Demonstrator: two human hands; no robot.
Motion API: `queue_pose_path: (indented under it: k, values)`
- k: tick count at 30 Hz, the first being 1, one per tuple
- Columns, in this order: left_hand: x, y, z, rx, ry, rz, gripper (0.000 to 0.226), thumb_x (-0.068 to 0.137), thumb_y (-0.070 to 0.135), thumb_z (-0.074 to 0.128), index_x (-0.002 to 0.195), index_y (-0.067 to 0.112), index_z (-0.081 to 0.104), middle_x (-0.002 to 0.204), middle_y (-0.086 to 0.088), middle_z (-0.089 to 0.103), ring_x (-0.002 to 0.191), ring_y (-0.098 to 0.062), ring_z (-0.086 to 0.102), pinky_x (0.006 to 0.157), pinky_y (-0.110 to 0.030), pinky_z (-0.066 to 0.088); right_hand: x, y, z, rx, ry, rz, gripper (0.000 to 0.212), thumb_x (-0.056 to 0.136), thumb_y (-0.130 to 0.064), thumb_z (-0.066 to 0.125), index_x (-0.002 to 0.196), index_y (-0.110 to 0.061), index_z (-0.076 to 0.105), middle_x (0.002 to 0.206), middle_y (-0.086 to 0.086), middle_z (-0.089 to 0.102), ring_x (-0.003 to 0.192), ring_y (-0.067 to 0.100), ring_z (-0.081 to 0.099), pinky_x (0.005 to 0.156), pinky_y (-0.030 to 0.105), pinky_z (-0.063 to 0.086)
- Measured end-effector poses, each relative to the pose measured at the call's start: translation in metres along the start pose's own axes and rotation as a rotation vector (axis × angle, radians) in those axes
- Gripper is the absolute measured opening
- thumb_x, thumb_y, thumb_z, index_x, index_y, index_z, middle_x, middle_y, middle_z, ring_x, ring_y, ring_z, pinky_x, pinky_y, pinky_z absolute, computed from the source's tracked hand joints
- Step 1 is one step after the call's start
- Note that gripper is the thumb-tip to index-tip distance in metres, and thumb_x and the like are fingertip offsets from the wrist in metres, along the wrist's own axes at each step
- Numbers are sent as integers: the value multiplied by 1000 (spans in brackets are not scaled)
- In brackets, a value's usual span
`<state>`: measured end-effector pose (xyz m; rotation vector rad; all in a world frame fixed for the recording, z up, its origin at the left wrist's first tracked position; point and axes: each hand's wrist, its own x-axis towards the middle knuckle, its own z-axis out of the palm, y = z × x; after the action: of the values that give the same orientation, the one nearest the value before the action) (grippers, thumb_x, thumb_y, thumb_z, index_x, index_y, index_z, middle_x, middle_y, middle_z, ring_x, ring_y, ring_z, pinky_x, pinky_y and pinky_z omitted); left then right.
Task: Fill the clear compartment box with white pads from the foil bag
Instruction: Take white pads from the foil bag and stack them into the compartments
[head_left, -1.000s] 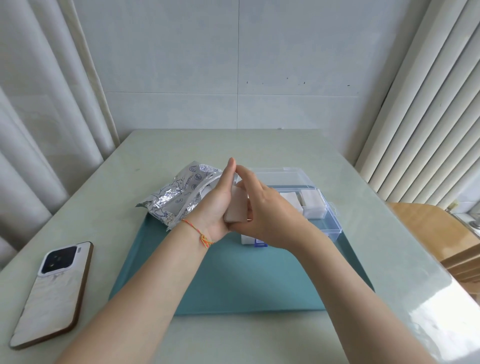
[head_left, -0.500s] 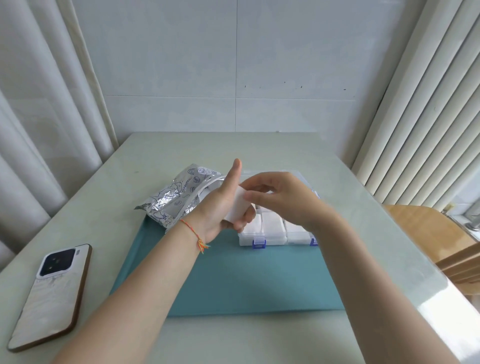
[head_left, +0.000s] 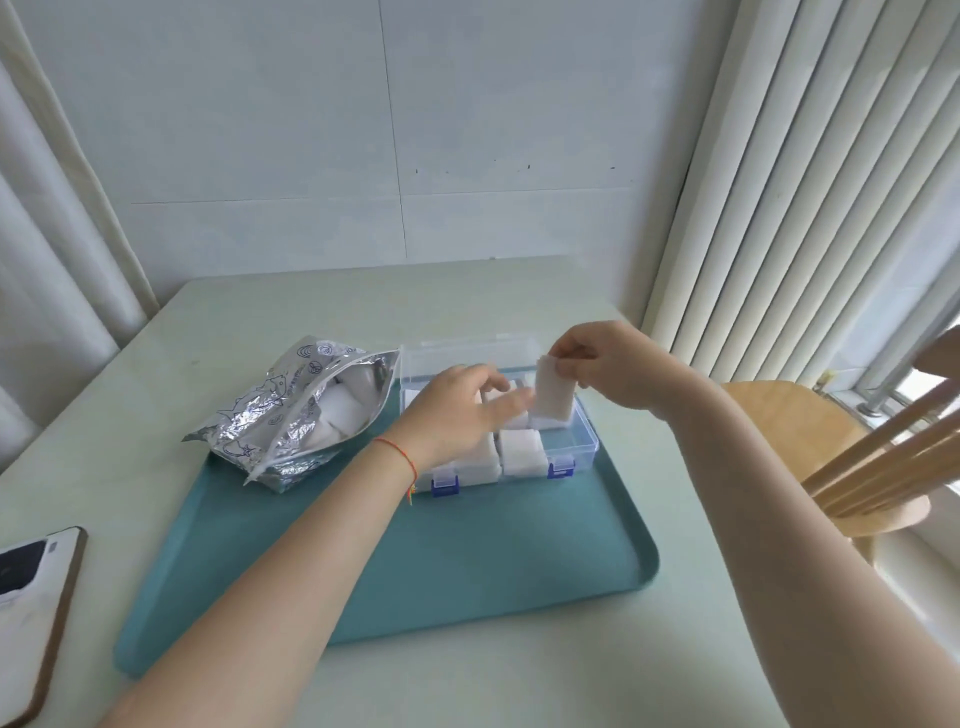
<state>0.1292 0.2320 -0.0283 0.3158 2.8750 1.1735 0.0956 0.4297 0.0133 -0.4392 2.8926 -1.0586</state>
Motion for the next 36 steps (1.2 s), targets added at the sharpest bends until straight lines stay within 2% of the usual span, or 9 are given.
queue_pose_path:
  k: [2, 7, 13, 19, 24, 27, 30, 33, 36]
  values:
    - [2, -2, 5, 199, -97, 4, 69, 73, 62, 71, 130, 28, 52, 129, 5, 49, 120, -12, 46, 98, -29, 39, -1, 5, 7, 2, -42, 1, 15, 93, -10, 57, 103, -11, 69, 82, -1, 64, 73, 18, 58, 74, 36, 51]
    - [4, -9, 9, 355, -168, 17, 100, 63, 53, 83, 145, 31, 30, 143, 1, 44, 135, -18, 36, 108, -42, 35, 1, 10, 30, 16, -103, 7, 12, 93, -14, 59, 98, -19, 68, 68, -7, 63, 51, 0, 54, 46, 9, 37]
    - [0, -12, 11, 341, -149, 26, 98, 66, 43, 84, 146, 30, 29, 142, -2, 47, 133, -18, 40, 107, -41, 36, 5, 11, 39, 38, -101, 8, 9, 87, -12, 63, 85, -21, 62, 80, -4, 69, 58, 9, 62, 66, 27, 51]
    - [-2, -11, 9, 361, -120, 50, 96, 67, 42, 83, 145, 28, 30, 140, -2, 48, 130, -21, 41, 105, -40, 38, 7, 10, 48, 67, -31, 39, 5, 89, -10, 62, 89, -15, 63, 76, 2, 65, 57, 9, 58, 56, 23, 48]
    - [-6, -11, 8, 372, -92, 76, 93, 67, 42, 84, 144, 27, 34, 128, 1, 54, 123, -22, 44, 103, -39, 38, 4, 9, 53, 52, -56, 66, 7, 89, -11, 60, 90, -15, 65, 69, 3, 66, 56, 9, 58, 65, 29, 52]
    - [-6, -10, 7, 366, -77, 68, 93, 66, 44, 84, 144, 27, 35, 123, 3, 54, 119, -20, 45, 102, -40, 39, 2, 7, 54, 9, -75, 78, 12, 88, -10, 59, 89, -18, 68, 67, 3, 65, 52, 7, 56, 56, 22, 48]
    - [-7, -11, 7, 357, -71, 68, 92, 66, 45, 84, 143, 26, 36, 123, 4, 55, 119, -19, 45, 102, -40, 39, 0, 5, 56, -88, -45, 56, 11, 87, -11, 61, 91, -18, 68, 72, -4, 61, 62, 11, 57, 54, 21, 44]
    - [-7, -11, 8, 355, -61, 72, 91, 66, 45, 84, 142, 25, 38, 123, 3, 55, 119, -20, 46, 101, -40, 39, -2, 3, 63, -224, 7, 26, 13, 84, -13, 67, 93, -13, 57, 90, 3, 61, 77, 21, 53, 61, 29, 42]
    - [-7, -11, 8, 365, -56, 75, 92, 66, 46, 84, 142, 25, 38, 124, 3, 56, 119, -20, 47, 100, -39, 39, -3, 3, 68, -376, 10, 16, 28, 83, -19, 70, 88, -14, 44, 88, 6, 55, 77, 25, 48, 62, 31, 37]
